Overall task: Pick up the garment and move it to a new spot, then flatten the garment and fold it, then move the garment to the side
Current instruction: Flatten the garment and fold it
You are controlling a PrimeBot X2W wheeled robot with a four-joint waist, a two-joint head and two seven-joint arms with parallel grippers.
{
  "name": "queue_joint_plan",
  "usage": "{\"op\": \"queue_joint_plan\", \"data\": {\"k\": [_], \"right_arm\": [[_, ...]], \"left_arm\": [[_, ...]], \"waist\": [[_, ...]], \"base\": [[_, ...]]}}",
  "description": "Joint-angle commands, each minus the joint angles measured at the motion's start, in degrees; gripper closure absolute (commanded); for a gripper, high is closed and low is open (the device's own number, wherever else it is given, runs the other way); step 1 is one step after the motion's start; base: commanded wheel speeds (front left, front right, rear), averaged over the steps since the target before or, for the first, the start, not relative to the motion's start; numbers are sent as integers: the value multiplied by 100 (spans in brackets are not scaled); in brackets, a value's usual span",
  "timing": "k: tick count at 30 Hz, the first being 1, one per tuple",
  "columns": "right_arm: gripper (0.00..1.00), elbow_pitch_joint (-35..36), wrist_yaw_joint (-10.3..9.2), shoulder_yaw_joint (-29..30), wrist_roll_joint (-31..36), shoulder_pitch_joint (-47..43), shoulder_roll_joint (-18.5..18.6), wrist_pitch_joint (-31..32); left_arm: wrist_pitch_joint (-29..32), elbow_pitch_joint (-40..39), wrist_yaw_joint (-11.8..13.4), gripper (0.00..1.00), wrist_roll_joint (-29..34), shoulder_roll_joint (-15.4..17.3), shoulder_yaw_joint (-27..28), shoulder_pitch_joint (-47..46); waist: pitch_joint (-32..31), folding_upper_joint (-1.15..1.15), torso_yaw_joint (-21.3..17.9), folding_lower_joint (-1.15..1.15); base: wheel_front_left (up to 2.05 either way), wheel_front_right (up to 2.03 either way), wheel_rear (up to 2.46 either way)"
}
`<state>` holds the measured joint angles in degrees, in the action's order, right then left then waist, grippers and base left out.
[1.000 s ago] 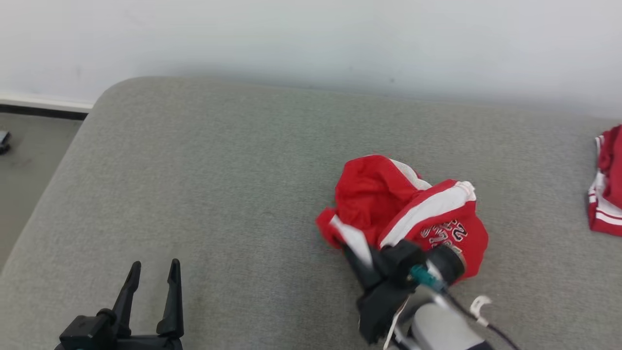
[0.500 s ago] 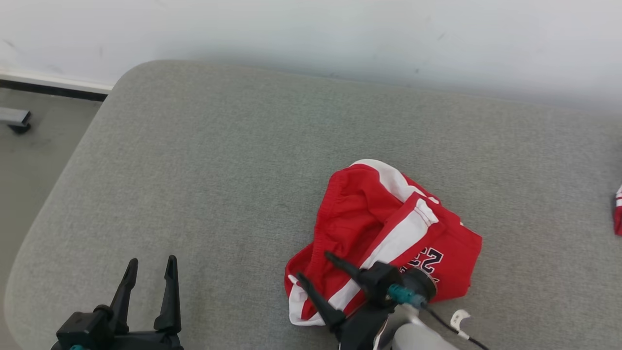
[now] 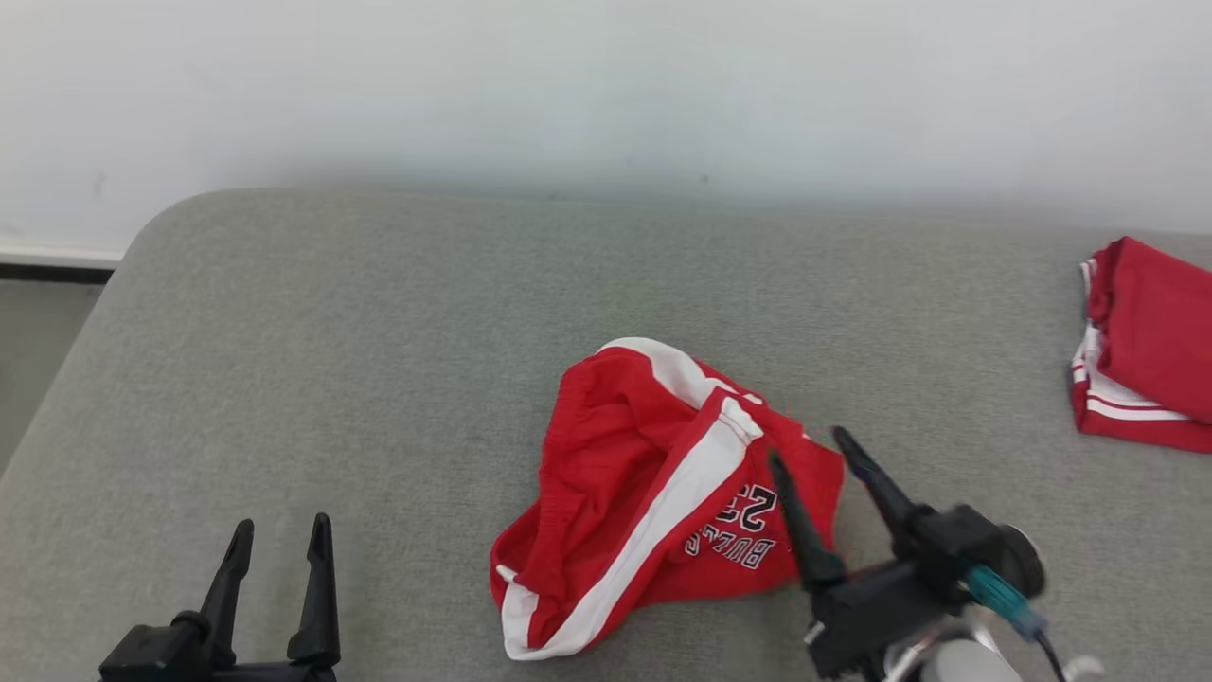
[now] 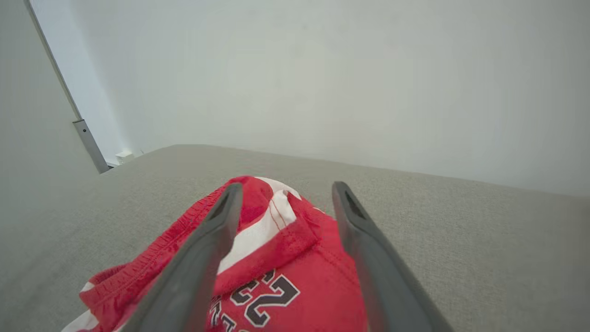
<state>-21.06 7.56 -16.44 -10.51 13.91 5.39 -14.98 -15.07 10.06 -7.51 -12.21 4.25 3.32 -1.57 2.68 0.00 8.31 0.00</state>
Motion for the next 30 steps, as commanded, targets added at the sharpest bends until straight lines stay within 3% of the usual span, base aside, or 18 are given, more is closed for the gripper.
{"op": "queue_joint_plan", "data": {"k": [1, 10, 17, 23, 30], "right_arm": [[0, 101, -14, 110, 46, -150, 21, -25], [0, 1130, -14, 1161, 223, -1461, -125, -26], [0, 1357, -14, 1312, 255, -1865, -222, -26], [0, 1223, -14, 1126, 325, -1543, -220, -26], [0, 480, -14, 681, 278, -541, 31, 175]], "left_arm": [[-10, -17, 8, 0, 51, 35, 23, 104], [-10, -38, 8, 0, 114, 41, 19, 273], [-10, -17, 8, 0, 104, 19, 17, 371], [-10, -3, 8, 0, 113, 25, -23, 311], [-10, 10, 8, 0, 60, 16, -145, 175]], "waist": [[-144, 0, -189, 0], [-267, 0, -383, 0], [-263, 0, -427, 0], [-263, 0, -356, 0], [-146, 0, -69, 0]], "base": [[0, 0, 0], [0, 0, 0], [0, 0, 0], [0, 0, 0], [0, 0, 0]]}}
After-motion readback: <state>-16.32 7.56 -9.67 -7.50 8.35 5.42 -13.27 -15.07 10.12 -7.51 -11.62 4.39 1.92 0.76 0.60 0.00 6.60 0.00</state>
